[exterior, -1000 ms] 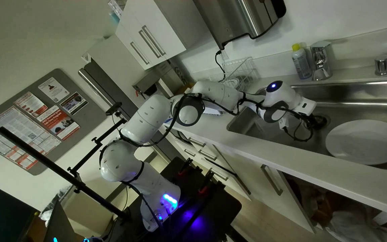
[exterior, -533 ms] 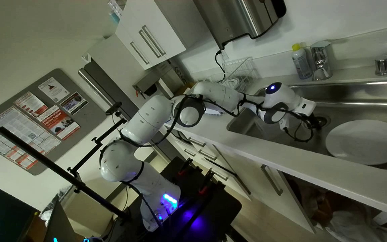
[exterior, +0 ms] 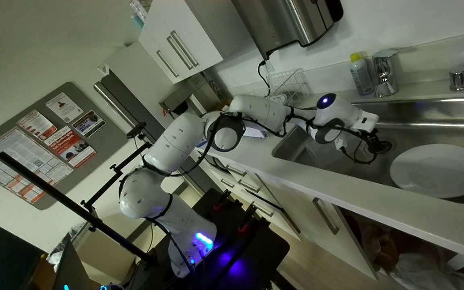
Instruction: Put the stopper on the drain in the sink
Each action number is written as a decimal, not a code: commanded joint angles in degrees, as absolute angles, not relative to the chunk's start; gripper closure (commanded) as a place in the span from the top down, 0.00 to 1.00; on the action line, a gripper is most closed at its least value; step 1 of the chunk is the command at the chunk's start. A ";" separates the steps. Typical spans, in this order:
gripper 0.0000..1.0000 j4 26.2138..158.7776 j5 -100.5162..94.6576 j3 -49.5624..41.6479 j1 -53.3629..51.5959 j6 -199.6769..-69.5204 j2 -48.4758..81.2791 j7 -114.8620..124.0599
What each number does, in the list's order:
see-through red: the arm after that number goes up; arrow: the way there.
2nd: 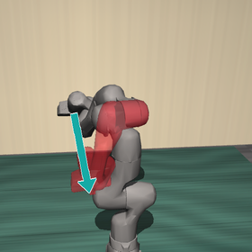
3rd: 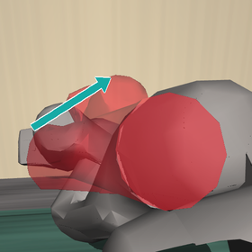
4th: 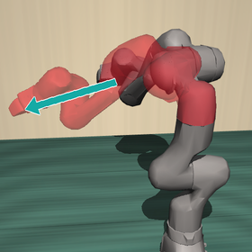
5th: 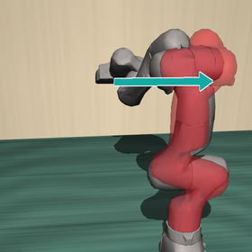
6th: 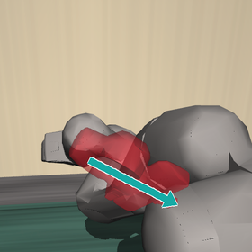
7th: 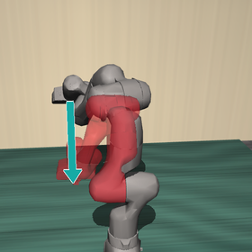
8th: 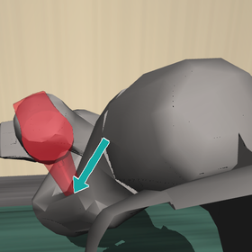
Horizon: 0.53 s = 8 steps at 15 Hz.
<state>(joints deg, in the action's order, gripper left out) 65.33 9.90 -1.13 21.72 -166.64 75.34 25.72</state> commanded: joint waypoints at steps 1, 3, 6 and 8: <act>1.00 72.63 9.35 5.09 26.38 -161.11 66.89 17.64; 1.00 73.81 9.09 6.32 27.95 -154.21 63.99 14.34; 1.00 75.51 8.94 6.70 29.14 -146.49 60.48 11.06; 1.00 78.05 8.28 5.57 28.36 -144.88 58.41 10.78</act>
<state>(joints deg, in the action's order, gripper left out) 71.11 9.48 5.87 28.42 -147.40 63.86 12.31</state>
